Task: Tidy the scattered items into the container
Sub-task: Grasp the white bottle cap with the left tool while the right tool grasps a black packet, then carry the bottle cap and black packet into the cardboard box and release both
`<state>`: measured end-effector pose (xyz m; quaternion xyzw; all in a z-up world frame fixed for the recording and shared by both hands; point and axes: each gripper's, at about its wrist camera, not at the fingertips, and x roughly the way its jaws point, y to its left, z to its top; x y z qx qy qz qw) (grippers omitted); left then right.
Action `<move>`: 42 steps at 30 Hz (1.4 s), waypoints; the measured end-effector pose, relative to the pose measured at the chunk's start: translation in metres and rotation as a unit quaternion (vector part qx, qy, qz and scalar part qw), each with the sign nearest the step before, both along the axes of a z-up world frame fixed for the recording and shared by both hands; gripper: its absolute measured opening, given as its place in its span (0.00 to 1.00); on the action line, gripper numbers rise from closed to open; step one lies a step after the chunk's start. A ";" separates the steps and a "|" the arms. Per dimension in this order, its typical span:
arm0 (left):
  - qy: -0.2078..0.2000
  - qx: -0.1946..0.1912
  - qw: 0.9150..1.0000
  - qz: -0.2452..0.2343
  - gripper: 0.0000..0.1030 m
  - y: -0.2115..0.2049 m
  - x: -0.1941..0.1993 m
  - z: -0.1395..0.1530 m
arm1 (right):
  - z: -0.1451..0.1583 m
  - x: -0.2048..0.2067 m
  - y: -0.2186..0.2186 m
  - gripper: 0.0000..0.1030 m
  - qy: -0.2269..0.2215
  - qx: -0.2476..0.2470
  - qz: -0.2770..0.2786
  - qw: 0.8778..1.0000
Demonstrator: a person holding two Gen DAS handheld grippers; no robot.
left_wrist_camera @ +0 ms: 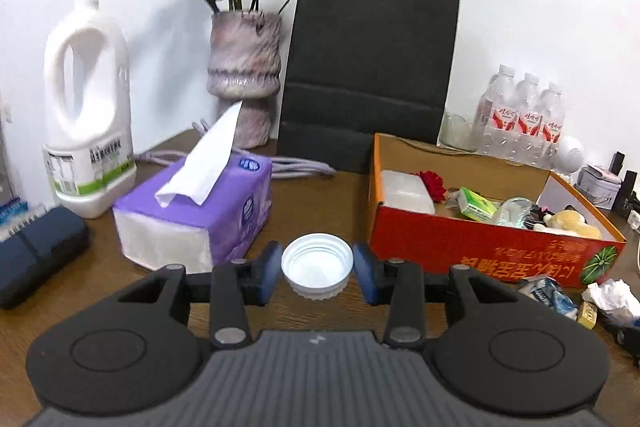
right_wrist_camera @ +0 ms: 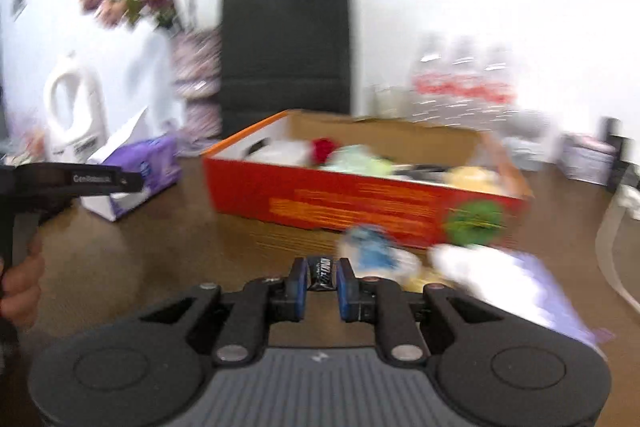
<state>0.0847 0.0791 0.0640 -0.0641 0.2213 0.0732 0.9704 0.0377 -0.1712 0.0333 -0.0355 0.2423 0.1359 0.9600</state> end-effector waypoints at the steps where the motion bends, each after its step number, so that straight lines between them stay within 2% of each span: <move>1: -0.004 -0.010 1.000 -0.002 0.39 -0.006 -0.008 0.004 | 0.001 -0.012 -0.011 0.14 -0.012 -0.010 -0.013 1.000; 3: -0.019 -0.027 0.999 -0.011 0.39 -0.023 -0.032 0.010 | 0.003 -0.031 -0.031 0.14 -0.023 -0.012 -0.037 0.999; 6: -0.039 -0.020 0.998 -0.034 0.39 -0.059 -0.076 0.011 | 0.004 -0.052 -0.048 0.14 -0.032 -0.003 -0.046 0.998; 9: -0.025 0.001 0.997 -0.075 0.39 -0.088 -0.109 0.003 | 0.004 -0.068 -0.054 0.14 -0.049 0.007 -0.040 0.998; 12: -0.007 -0.007 0.996 -0.088 0.39 -0.102 -0.128 -0.002 | 0.005 -0.083 -0.056 0.14 -0.064 0.027 -0.032 0.997; 15: -0.025 0.003 0.995 -0.092 0.39 -0.113 -0.150 -0.001 | 0.011 -0.100 -0.056 0.14 -0.095 0.044 -0.021 0.994; 17: -0.037 0.020 0.994 -0.104 0.39 -0.121 -0.159 0.002 | 0.013 -0.115 -0.056 0.14 -0.124 0.046 -0.017 0.991; 21: -0.060 0.022 0.994 -0.094 0.39 -0.125 -0.171 0.011 | 0.013 -0.137 -0.055 0.14 -0.174 0.042 -0.023 0.984; 23: -0.073 0.023 0.993 -0.093 0.39 -0.125 -0.176 0.015 | 0.013 -0.142 -0.057 0.14 -0.176 0.044 -0.025 0.983; 27: -0.060 0.017 0.993 -0.097 0.39 -0.124 -0.170 0.014 | 0.011 -0.141 -0.062 0.14 -0.171 0.049 -0.032 0.984; 30: -0.061 0.013 0.994 -0.094 0.39 -0.121 -0.160 0.016 | 0.014 -0.131 -0.064 0.14 -0.166 0.051 -0.033 0.984; 34: -0.094 0.037 0.988 -0.114 0.39 -0.116 -0.115 0.040 | 0.028 -0.097 -0.061 0.14 -0.170 0.027 -0.028 0.985; 36: -0.090 0.042 0.988 -0.114 0.39 -0.108 -0.074 0.055 | 0.037 -0.069 -0.059 0.14 -0.177 0.016 -0.029 0.984; 38: -0.072 0.039 0.989 -0.121 0.39 -0.100 -0.022 0.069 | 0.051 -0.032 -0.062 0.14 -0.172 0.033 -0.033 0.984; 42: -0.027 0.048 0.991 -0.118 0.40 -0.098 0.084 0.080 | 0.079 0.070 -0.066 0.14 -0.121 0.066 -0.042 0.990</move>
